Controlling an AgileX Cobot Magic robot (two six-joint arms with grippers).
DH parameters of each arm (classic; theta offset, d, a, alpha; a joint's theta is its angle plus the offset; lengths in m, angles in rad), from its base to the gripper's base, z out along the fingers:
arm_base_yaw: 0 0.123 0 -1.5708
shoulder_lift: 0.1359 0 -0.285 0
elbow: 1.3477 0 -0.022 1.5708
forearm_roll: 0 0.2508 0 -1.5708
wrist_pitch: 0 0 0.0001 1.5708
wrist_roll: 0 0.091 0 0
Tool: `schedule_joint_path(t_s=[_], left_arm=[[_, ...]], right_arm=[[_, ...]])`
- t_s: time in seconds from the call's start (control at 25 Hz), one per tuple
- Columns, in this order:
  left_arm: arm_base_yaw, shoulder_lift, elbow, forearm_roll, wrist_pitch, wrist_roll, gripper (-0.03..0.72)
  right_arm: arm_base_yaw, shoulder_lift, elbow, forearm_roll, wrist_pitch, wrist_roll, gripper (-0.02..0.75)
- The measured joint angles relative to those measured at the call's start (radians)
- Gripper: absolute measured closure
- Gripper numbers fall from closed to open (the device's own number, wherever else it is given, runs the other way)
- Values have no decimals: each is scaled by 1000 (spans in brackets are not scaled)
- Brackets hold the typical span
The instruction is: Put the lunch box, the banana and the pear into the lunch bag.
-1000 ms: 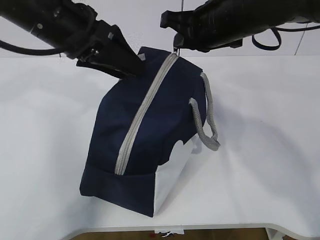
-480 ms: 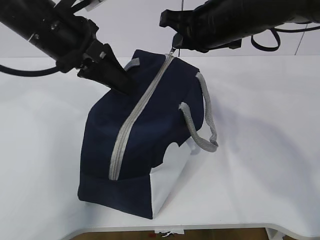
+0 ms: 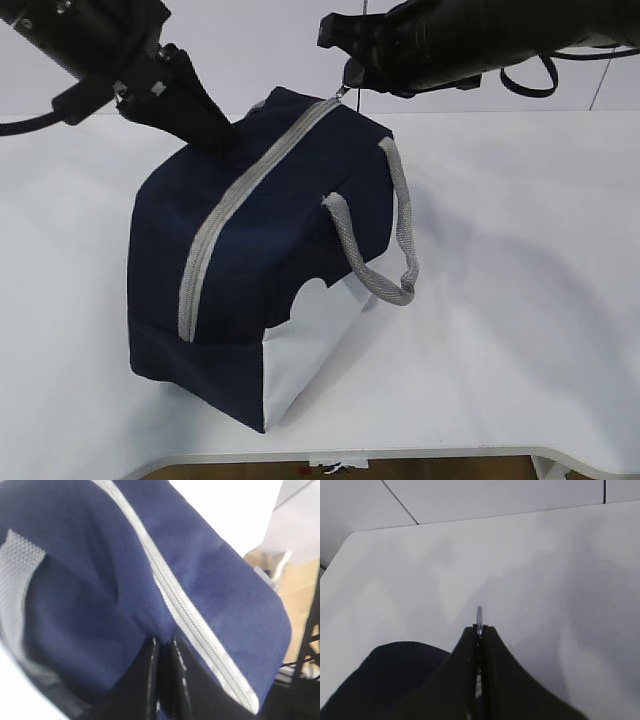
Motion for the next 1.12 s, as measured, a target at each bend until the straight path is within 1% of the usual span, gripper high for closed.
schedule_joint_path(t_s=[0.24, 0.56, 0.84, 1.12], left_arm=[[0, -41, 0, 43, 7, 4, 673], [0, -97, 0, 97, 21, 6, 673], [0, -101, 0, 101, 26, 6, 673], [0, -101, 0, 103, 30, 6, 673]], right_arm=[[-23, 40, 0, -2, -10, 0, 748], [-25, 99, -2, 2, -4, 0, 748], [-25, 164, -6, 13, 8, 0, 748], [-25, 177, -6, 25, 14, 0, 748]])
